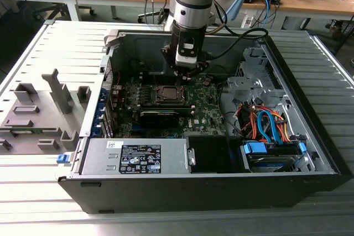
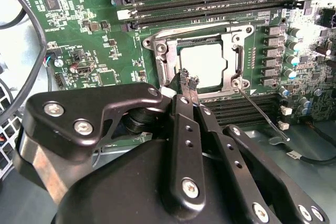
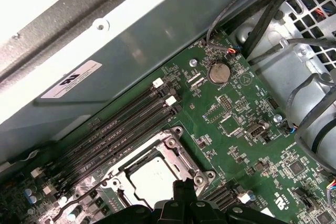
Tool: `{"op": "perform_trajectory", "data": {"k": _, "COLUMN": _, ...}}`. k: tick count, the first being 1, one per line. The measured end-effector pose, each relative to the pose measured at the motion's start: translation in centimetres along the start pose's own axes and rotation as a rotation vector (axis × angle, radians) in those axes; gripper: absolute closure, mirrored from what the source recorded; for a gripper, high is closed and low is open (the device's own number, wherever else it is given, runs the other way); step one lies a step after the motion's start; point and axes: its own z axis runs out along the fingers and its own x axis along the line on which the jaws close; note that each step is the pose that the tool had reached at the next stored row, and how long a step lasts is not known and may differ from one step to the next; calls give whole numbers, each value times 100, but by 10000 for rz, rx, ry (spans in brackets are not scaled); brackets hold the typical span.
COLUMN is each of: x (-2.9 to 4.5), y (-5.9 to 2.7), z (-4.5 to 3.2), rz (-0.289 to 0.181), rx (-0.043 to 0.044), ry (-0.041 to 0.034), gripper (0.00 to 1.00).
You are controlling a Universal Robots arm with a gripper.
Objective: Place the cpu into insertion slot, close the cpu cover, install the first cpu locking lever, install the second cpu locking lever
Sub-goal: 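Install the first cpu locking lever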
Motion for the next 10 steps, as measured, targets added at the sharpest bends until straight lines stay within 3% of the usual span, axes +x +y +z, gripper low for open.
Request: {"op": "perform_trajectory", "data": {"k": 10, "x": 0, "y": 0, "z": 0, "rz": -169, "rx": 2, "ry": -8, "gripper": 89}}
